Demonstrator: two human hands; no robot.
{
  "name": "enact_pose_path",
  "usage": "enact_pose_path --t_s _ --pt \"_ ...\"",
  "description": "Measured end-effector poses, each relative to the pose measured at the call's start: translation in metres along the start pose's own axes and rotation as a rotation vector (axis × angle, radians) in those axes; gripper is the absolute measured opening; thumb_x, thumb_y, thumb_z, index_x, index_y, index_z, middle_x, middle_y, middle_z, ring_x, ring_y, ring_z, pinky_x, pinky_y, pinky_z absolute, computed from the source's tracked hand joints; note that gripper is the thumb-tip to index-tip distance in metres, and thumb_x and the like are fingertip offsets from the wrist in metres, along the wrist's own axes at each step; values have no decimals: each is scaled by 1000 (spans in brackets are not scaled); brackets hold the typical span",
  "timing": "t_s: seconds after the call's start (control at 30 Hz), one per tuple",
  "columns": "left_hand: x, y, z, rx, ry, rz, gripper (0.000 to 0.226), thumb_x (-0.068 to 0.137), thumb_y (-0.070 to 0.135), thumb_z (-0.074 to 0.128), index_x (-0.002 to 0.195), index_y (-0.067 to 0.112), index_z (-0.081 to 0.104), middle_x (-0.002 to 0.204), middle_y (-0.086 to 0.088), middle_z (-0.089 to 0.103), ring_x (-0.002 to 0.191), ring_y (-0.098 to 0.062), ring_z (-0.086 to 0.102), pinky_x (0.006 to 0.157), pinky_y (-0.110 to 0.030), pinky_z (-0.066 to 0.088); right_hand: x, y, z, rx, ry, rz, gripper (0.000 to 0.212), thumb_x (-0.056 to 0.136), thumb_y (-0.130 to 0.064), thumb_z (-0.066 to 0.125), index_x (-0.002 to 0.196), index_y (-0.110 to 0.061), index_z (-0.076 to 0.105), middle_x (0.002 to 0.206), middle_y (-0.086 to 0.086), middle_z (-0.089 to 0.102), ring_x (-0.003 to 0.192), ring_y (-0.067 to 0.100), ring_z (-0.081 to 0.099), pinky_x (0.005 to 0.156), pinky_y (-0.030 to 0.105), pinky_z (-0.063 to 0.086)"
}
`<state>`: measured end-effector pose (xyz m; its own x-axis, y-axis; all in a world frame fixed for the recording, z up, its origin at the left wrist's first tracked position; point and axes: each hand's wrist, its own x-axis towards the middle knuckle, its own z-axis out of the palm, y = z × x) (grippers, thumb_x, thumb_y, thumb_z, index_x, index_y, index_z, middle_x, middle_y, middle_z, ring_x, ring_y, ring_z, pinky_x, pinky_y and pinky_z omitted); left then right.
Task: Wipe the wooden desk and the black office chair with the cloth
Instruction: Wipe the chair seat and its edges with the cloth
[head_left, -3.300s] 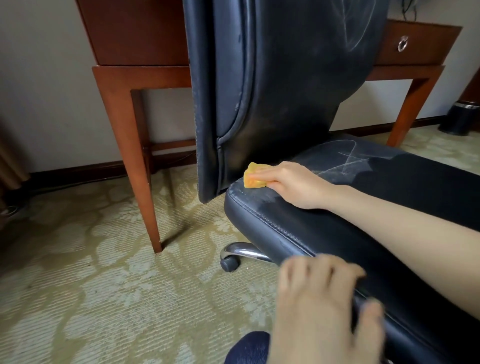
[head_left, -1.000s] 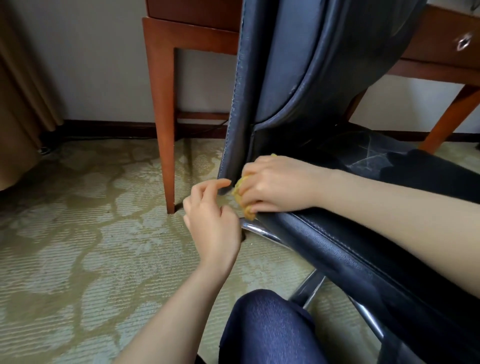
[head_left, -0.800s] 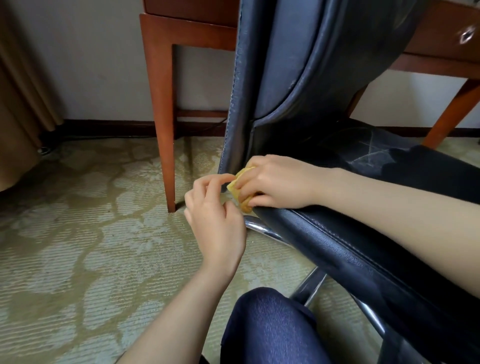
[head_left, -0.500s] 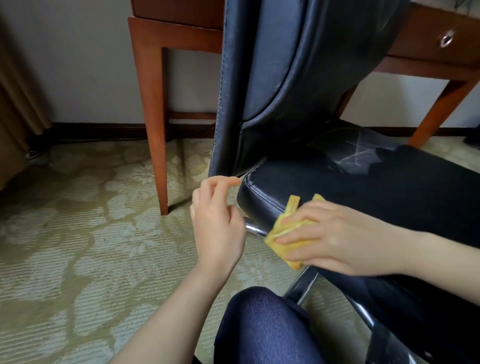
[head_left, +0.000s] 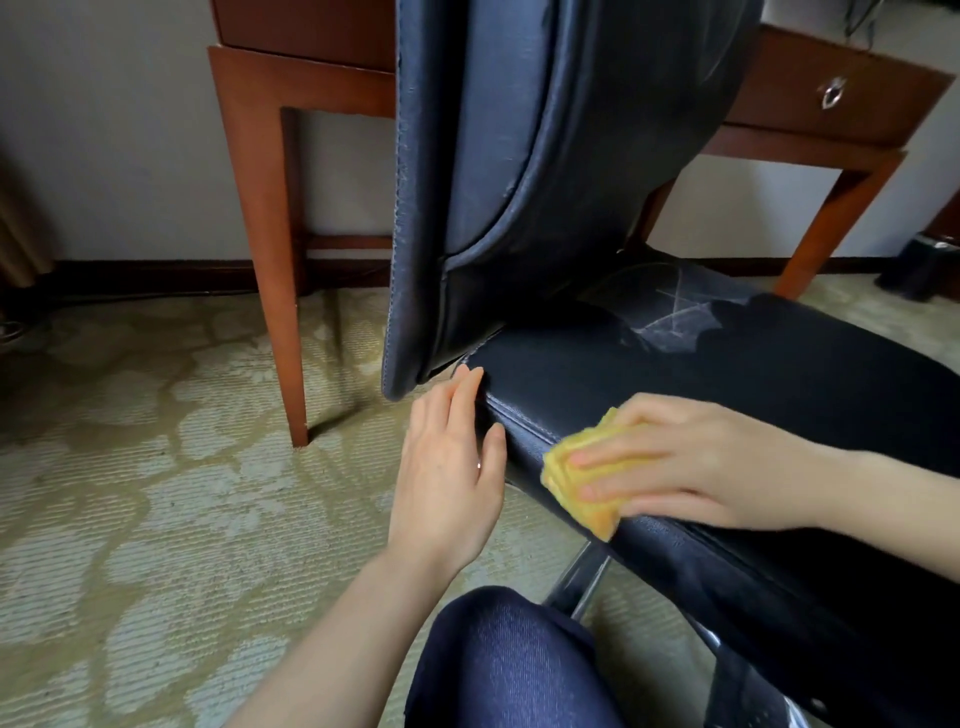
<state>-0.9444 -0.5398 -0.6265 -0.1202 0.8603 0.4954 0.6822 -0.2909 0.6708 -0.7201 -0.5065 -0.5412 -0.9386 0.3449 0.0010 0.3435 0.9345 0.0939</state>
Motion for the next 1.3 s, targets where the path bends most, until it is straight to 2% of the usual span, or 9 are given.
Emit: enact_pose_path --t_s 0.13,0.33,0.5,0.63,0.8,0.9,1.0,1.07,1.3 --pt "0 -1 -1 1 -2 10 60 90 40 29 142 11 38 140 -1 44 128 -10 28 108 -19 20 38 21 -2 94 317 142 31 96 -33 46 111 -20 70 119 -11 65 98 4 53 94 16 37" --pt "0 -2 -2 109 59 9 56 89 39 29 138 16 43 136 3 46 124 -11 32 104 -27 27 84 61 2 147 269 630 32 99 -40 41 115 -32 68 101 -3 70 92 22 61 82 38 48" --pt "2 3 -4 141 124 -58 50 92 40 27 129 18 52 122 4 55 113 -15 40 95 -28 30 135 68 1 17 100 895 33 99 -36 41 114 -17 65 105 13 64 111 34 50 87 42 49" --pt "2 1 -5 153 123 -60 47 92 35 29 126 15 55 114 1 63 107 -19 51 91 -28 32 164 51 -4 -52 19 832 32 99 -27 42 117 -5 57 121 19 56 122 37 40 98 41 41" --pt "-2 6 -6 143 88 -71 51 88 33 27 129 14 51 115 -1 62 107 -19 51 92 -33 38 151 52 7 -28 63 668 30 96 -25 45 69 -19 55 83 5 61 92 36 51 87 42 46" --pt "-5 7 -6 148 89 -63 51 86 30 27 128 13 50 114 -2 62 106 -18 50 90 -34 39 138 47 13 11 147 426 26 97 -28 46 102 -19 70 100 1 69 87 30 52 85 36 42" --pt "-6 7 -6 132 90 -64 48 86 27 28 127 13 50 112 -2 62 104 -17 48 89 -33 39 118 30 5 107 232 196 25 96 -23 47 104 -22 70 103 -12 68 90 8 56 79 23 30" --pt "-6 7 -6 119 90 -68 43 88 24 32 125 15 51 110 0 61 102 -15 47 88 -32 38 99 19 6 239 326 206 25 94 -22 53 112 -22 70 114 -22 64 89 -7 48 81 16 30" --pt "-7 6 -4 165 79 -42 44 89 40 28 122 17 49 120 1 52 109 -20 44 93 -34 34 14 6 25 306 408 319 44 91 -44 48 129 -23 58 125 -24 59 87 11 45 86 16 41"
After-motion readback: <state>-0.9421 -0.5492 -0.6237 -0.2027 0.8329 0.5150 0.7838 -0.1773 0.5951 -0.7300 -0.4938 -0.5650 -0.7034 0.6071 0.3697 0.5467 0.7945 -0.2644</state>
